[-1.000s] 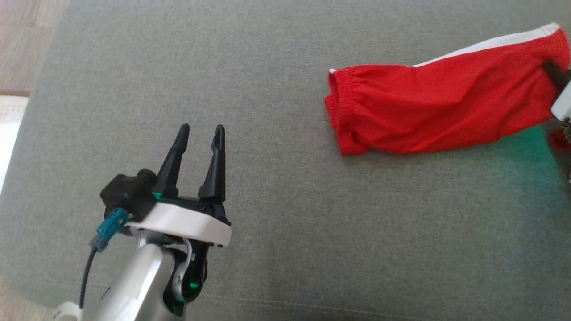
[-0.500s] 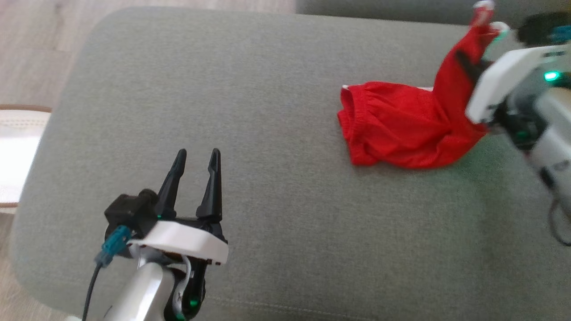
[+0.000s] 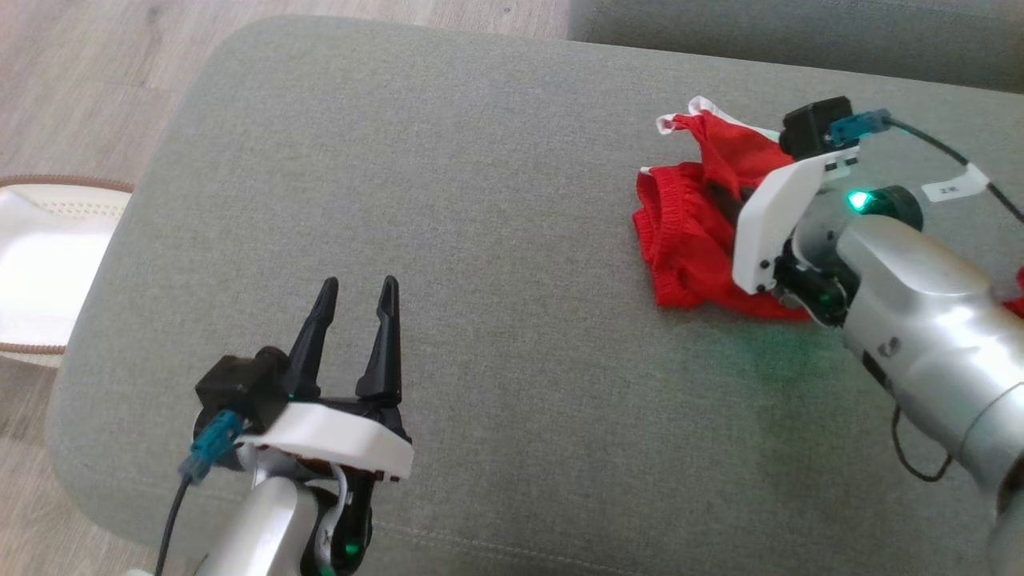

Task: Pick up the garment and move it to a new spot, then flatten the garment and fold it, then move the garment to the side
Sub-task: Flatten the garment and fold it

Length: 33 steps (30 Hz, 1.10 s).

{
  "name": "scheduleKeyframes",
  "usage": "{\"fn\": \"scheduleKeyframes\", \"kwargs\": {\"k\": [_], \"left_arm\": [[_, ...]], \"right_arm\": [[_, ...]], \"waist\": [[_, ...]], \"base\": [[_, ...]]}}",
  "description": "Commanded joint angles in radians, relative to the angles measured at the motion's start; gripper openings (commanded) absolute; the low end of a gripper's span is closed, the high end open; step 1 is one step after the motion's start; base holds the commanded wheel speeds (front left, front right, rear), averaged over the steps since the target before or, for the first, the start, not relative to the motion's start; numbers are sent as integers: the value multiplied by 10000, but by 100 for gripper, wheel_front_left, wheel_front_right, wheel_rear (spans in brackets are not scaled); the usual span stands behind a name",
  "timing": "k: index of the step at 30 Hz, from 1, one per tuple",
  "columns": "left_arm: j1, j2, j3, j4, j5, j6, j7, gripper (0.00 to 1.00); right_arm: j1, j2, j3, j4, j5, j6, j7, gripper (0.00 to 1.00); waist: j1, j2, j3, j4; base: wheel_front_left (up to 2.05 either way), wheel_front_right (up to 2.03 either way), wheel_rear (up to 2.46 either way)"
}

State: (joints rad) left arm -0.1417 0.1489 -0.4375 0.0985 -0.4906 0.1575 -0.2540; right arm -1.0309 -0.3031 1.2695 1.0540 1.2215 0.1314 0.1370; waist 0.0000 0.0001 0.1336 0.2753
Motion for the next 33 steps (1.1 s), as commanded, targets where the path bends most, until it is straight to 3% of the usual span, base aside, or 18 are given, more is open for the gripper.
{"fn": "scheduleKeyframes", "kwargs": {"k": [1,2,3,11,16,20,25,30,31,32,33], "left_arm": [[-146,-11,445,-266,133,-20,-78,100],[-137,-30,464,-243,144,-24,-78,100],[-124,-42,482,-222,153,-29,-78,100],[-63,-57,667,-140,200,-63,-78,100],[57,5,891,-200,250,-52,-78,100],[124,39,996,-247,290,-80,-78,100],[135,-36,970,-238,343,-132,-78,100],[25,-80,902,-167,391,-228,-78,100],[-6,-89,893,-149,397,-244,-78,100],[-39,-102,882,-135,405,-256,-78,100],[-74,-117,866,-118,415,-267,-78,100]], "right_arm": [[-19,187,-19,-83,-158,-7,-44,32],[23,273,-14,-120,-182,-7,-73,60],[60,347,-11,-173,-185,-7,-115,100],[174,268,-431,-1268,235,-7,-1065,100],[185,-591,-1177,-2114,456,-7,-2614,100],[346,-1445,-1865,-1917,567,-7,-3481,100],[760,-2020,-2496,-1290,789,-7,-3761,100],[990,-1969,-2931,-1015,1515,-7,-3171,100],[1016,-1909,-2999,-930,1728,-7,-2815,68],[1050,-1820,-3078,-847,2020,-7,-2287,17],[1076,-1702,-3248,-799,2448,-7,-1684,0]], "waist": [[0,-1,2,-38],[0,-1,-15,-72],[0,-1,-31,-118],[0,-1,-193,-571],[0,-1,-346,-1003],[0,-1,-443,-1287],[0,-1,-420,-1387],[0,-1,-219,-1192],[0,-1,-165,-1124],[0,-1,-96,-1050],[0,-1,-29,-968]], "base": [[0,0,0],[0,0,0],[0,0,0],[0,0,0],[0,0,0],[0,0,0],[0,0,0],[0,0,0],[0,0,0],[0,0,0],[0,0,0]]}}
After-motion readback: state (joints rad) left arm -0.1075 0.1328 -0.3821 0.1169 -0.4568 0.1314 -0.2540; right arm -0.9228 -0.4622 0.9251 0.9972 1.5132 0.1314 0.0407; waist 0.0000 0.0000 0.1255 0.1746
